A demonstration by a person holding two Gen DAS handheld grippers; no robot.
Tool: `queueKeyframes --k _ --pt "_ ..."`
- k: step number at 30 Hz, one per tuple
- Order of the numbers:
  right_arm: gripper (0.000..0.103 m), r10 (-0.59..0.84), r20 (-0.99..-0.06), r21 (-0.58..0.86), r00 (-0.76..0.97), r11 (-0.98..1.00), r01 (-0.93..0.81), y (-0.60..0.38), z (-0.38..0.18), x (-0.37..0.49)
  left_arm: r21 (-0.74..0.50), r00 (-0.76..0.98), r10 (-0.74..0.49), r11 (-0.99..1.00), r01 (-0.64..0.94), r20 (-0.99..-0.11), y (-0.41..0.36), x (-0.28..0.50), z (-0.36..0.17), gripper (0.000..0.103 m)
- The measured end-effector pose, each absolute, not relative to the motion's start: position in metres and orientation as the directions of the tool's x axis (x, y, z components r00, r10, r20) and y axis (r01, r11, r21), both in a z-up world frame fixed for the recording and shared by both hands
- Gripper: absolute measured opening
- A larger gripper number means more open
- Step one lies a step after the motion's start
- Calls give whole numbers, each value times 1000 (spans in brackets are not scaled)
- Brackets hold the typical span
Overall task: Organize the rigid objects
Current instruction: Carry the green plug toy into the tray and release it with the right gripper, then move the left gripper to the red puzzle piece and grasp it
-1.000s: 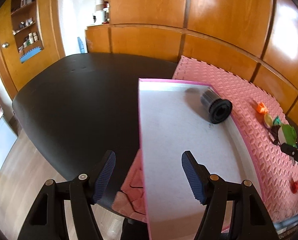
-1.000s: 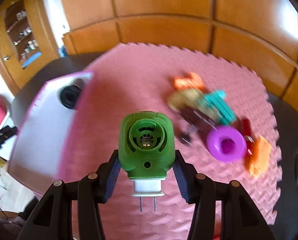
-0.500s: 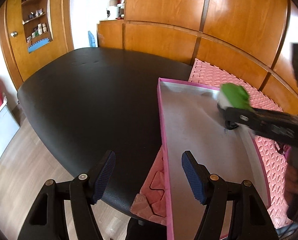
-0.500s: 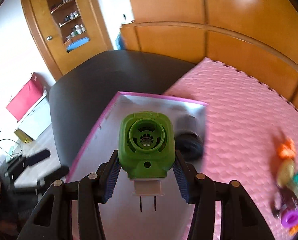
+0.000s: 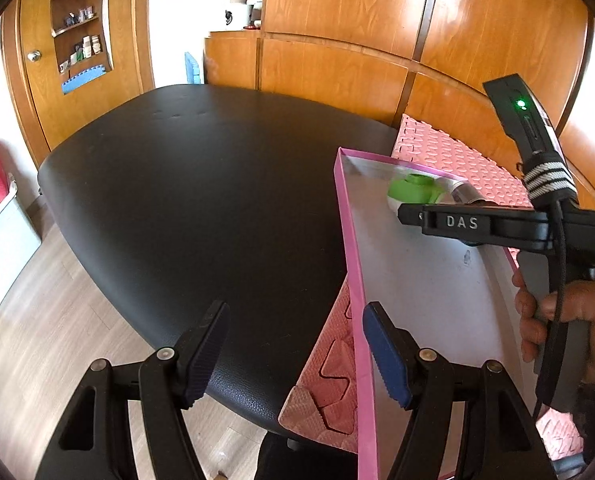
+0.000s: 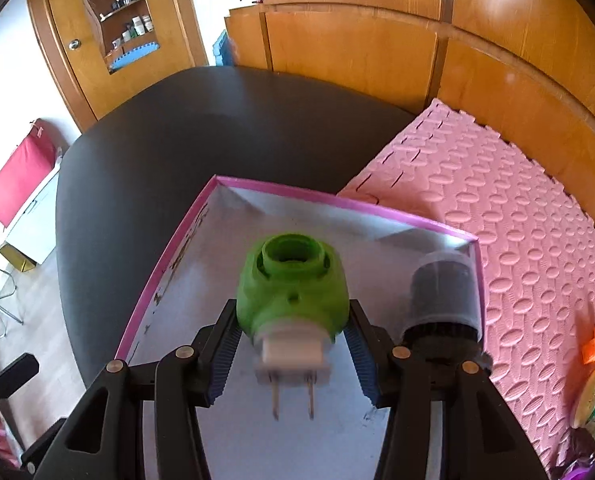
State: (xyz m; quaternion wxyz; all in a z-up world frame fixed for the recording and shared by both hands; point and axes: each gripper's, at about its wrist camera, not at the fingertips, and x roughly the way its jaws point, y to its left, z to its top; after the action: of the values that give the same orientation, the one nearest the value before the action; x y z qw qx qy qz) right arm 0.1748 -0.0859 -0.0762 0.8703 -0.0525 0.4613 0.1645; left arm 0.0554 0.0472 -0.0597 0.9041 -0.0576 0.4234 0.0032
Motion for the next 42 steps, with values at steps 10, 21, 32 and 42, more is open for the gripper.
queueKeyframes --k 10,21,32,42 --pt "52 284 -737 98 614 943 -318 -110 -44 134 -87 662 -35 995 -46 -748 43 51 -50 69" --pt "52 248 -692 110 678 965 -239 -171 -32 77 -63 675 -52 998 8 -736 22 44 -42 69" --pt "52 113 -686 88 719 994 -72 -267 -29 26 -24 682 -100 992 120 -725 -19 36 -33 69" --pt "52 -81 -676 78 733 980 180 -378 -23 -17 28 654 -209 943 333 -727 -86 27 -28 70"
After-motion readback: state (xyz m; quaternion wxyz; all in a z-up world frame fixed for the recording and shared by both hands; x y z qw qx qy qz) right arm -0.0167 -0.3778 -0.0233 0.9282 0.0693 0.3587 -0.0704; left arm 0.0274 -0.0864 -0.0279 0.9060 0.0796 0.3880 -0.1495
